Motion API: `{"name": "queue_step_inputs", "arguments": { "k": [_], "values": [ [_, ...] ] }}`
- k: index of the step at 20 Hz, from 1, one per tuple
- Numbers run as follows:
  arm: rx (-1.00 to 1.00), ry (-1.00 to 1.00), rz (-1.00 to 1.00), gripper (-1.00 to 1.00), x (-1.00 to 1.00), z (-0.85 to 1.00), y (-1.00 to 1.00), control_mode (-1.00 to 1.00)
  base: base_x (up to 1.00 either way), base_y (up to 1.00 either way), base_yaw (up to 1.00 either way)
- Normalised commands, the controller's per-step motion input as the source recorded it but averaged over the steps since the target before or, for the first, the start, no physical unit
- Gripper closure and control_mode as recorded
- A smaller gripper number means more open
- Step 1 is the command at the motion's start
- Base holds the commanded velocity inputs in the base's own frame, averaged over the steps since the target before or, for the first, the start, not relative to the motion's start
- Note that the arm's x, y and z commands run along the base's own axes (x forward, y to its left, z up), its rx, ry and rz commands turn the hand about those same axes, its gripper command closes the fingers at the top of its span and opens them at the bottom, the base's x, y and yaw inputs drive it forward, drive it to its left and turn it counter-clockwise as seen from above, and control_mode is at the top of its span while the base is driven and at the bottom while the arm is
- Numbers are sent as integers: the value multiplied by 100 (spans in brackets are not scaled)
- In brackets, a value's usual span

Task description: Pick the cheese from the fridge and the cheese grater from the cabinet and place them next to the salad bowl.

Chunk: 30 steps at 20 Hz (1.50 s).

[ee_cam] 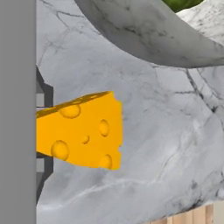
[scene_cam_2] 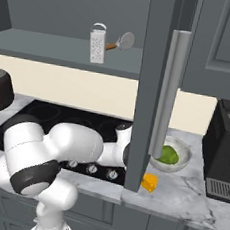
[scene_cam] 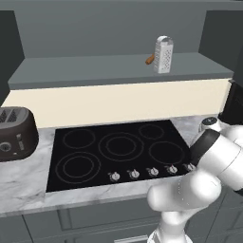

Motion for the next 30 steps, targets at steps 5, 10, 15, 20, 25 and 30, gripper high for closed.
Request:
{"name": "queue_step_inputs", "arguments": {
  "k": [5,10,15,20,25,30],
  "values": [
    [0,-2,0,100,18,-20,-16,-100,0,0,0],
    [0,-4,0,100,-4,-37,-4,-100,0,0,0],
    [0,-9,0,-100,-17,-35,-6,-100,0,0,0],
    [0,-5,0,-100,-12,-18,-3,-100,0,0,0],
    [0,-3,6,-100,-3,-5,3,-100,0,0,0],
    [0,0,11,-100,0,1,15,-100,0,0,0]
  ]
}}
